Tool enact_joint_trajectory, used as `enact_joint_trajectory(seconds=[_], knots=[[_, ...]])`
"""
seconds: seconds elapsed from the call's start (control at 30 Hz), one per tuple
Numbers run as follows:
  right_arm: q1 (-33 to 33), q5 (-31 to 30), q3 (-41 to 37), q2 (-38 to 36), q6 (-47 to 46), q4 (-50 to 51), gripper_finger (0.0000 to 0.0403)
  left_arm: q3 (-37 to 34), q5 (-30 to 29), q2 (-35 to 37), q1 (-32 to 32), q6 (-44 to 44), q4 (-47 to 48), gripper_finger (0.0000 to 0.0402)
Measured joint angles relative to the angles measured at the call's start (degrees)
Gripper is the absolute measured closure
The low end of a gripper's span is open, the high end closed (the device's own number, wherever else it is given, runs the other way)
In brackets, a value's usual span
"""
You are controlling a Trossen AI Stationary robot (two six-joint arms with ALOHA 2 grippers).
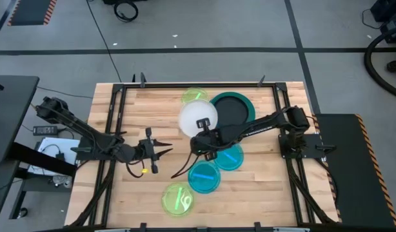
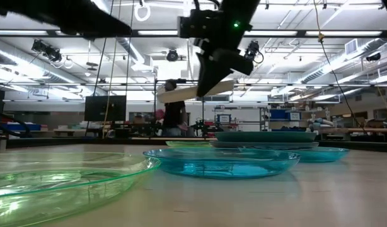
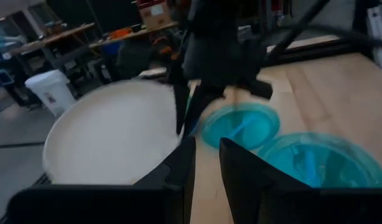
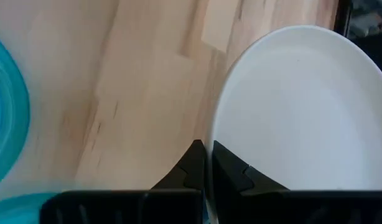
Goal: Stack plastic plates
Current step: Stack the white plate on top of the black plate
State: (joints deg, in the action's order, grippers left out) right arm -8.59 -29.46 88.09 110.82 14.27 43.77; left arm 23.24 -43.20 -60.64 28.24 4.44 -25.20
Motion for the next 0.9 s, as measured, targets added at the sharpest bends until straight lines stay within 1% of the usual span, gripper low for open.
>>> enact_joint_trajectory(seconds=[0.17,0.27,0.43,0.6,0.8,0.9], knots=[[0.83,-2.75,-6.35,-4.71,-4.88,-1.67,0.0384,-4.89,-0.04,0.44,-1.75,-2.28,-4.53,0.0322],[1.75,-3.07,-10.37,-7.31,-7.86,-2.52,0.0384,-6.48,0.00,0.42,-2.74,-2.84,-4.98,0.0322],[3.35,-3.12,-16.11,-11.07,-12.34,-3.56,0.0384,-6.84,-0.01,1.16,-4.63,-3.78,-4.71,0.0322],[4.38,-3.71,-19.78,-14.04,-16.36,-3.69,0.0384,-6.84,0.00,1.84,-6.31,-3.84,-4.69,0.0322],[6.33,-3.57,-23.48,-14.95,-17.65,-4.69,0.0384,-6.84,0.00,1.81,-8.45,-5.37,-3.40,0.0322],[8.01,-1.66,-25.49,-14.95,-17.79,-5.00,0.0384,-6.84,-0.02,1.81,-8.93,-6.71,-3.14,0.0322]])
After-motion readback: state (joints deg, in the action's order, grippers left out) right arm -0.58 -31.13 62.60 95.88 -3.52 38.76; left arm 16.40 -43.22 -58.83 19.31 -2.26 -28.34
